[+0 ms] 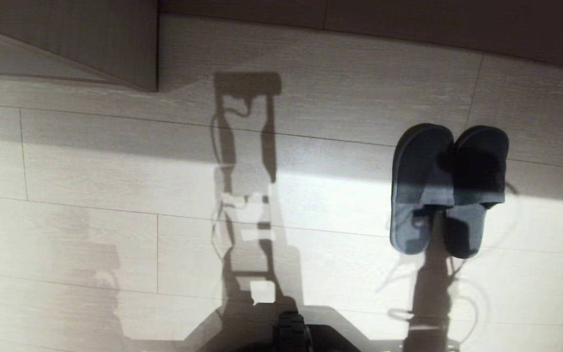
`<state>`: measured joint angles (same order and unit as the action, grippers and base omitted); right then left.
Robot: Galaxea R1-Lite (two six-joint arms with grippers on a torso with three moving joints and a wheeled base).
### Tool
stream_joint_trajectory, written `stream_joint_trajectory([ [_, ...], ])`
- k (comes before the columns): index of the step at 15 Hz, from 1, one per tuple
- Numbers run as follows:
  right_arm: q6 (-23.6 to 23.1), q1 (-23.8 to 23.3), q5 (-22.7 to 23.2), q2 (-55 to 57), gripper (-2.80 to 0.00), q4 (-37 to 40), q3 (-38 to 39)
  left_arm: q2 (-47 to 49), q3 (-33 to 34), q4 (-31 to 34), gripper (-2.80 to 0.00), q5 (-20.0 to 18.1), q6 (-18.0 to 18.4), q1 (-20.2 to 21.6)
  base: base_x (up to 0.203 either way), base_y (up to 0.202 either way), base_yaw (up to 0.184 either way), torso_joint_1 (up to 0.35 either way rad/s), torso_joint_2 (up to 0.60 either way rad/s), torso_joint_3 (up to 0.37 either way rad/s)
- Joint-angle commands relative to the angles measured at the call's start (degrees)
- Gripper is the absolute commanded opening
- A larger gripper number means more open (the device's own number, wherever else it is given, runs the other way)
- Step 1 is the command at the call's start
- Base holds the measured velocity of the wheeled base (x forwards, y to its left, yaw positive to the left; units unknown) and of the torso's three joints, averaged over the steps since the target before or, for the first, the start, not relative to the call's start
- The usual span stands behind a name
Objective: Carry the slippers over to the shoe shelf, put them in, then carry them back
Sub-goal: Pick up the slippers on the floor
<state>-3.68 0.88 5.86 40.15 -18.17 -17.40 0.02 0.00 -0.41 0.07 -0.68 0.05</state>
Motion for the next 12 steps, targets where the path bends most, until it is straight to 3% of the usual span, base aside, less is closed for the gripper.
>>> stream_joint_trajectory([
  [1, -0.14, 0.01, 0.07, 18.88, -2.8, -7.22, -2.15, -0.02, 0.0, -0.02, -2.8, 0.01, -0.02, -0.03, 0.0, 0.0, 0.0, 0.0, 0.0, 0.0],
  [5, -0.73, 0.0, -2.29, 37.85, -2.8, -24.99, -4.33, -0.02, 0.0, -0.02, -2.8, 0.01, -0.02, 0.04, 0.0, 0.0, 0.0, 0.0, 0.0, 0.0],
  [6, -1.23, 0.03, -3.5, 40.66, 0.0, -28.7, -4.15, -0.02, 0.0, -0.02, -2.8, 0.01, -0.02, 0.0, 0.0, 0.0, 0.0, 0.0, 0.0, 0.0],
  [12, -2.89, 0.02, -5.55, 48.23, 0.0, -38.01, -1.53, -0.02, 0.0, -0.02, -2.8, 0.01, -0.02, 0.03, 0.0, 0.0, 0.0, 0.0, 0.0, 0.0],
])
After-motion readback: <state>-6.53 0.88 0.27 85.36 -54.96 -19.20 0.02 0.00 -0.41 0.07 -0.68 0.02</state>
